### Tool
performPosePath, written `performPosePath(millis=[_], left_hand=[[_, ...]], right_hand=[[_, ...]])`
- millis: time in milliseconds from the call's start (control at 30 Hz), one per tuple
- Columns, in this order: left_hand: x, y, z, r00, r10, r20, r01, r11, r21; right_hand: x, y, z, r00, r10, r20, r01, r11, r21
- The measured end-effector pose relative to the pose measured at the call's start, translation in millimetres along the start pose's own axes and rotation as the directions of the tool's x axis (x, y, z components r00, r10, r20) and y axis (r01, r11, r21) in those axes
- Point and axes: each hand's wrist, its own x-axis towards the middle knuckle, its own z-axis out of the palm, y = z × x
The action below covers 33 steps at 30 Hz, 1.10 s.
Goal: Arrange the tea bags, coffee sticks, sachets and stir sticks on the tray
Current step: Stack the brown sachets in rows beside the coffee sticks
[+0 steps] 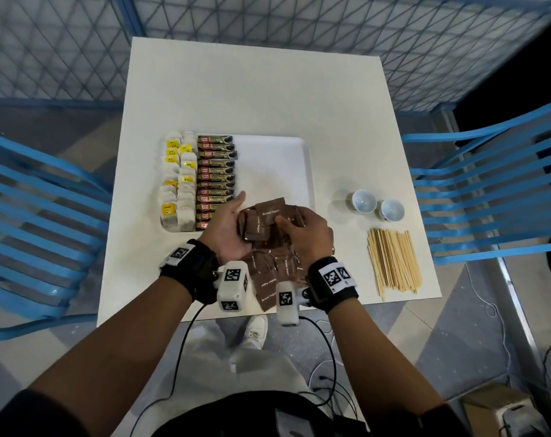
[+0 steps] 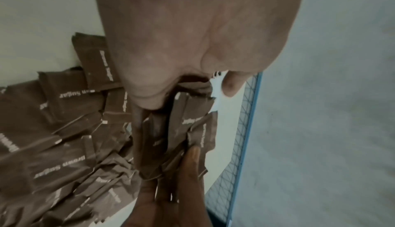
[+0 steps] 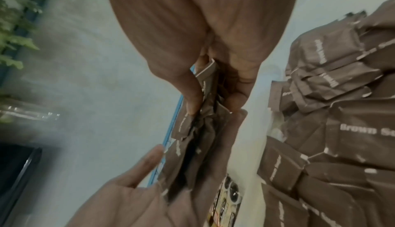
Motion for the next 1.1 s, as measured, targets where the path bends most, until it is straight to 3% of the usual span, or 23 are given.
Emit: performPosePath(millis=[67, 233, 400, 567, 733, 833, 967, 1100], left_hand=[[-7, 7, -3, 0.999, 0.001, 0.047, -0.003, 0.999, 0.048], [-14, 25, -19, 0.993, 0.104, -0.055, -0.093, 0.981, 0.168], [-21, 64, -39, 0.988, 0.144, -0.054, -0.127, 0.962, 0.242], [-31, 102, -46, 0.993, 0.120, -0.020, -0.113, 0.969, 0.219], [-29, 129, -55, 0.976, 0.192, -0.106, -0.160, 0.954, 0.255], [-24, 138, -56, 0.960, 0.246, -0.131, -0.183, 0.912, 0.367], [-18, 138, -48, 0.979, 0.197, -0.061, -0.153, 0.893, 0.423], [-5, 133, -41, 0.935, 0.335, -0.113, -0.247, 0.848, 0.468]], right_hand=[[3, -1, 10, 1.000, -0.022, -0.019, 0.023, 0.999, 0.024], [7, -26, 39, 0.997, -0.061, 0.047, 0.063, 0.998, -0.032], [16, -49, 63, 0.991, -0.113, 0.070, 0.118, 0.990, -0.076], [26, -72, 75, 0.996, -0.080, 0.036, 0.078, 0.994, 0.075], [34, -86, 84, 0.998, -0.027, -0.063, 0.045, 0.953, 0.300], [44, -93, 89, 1.000, 0.022, -0.022, -0.011, 0.904, 0.428], [55, -99, 91, 0.998, 0.045, 0.051, -0.064, 0.881, 0.469], [69, -99, 87, 0.991, 0.055, 0.119, -0.099, 0.908, 0.407]])
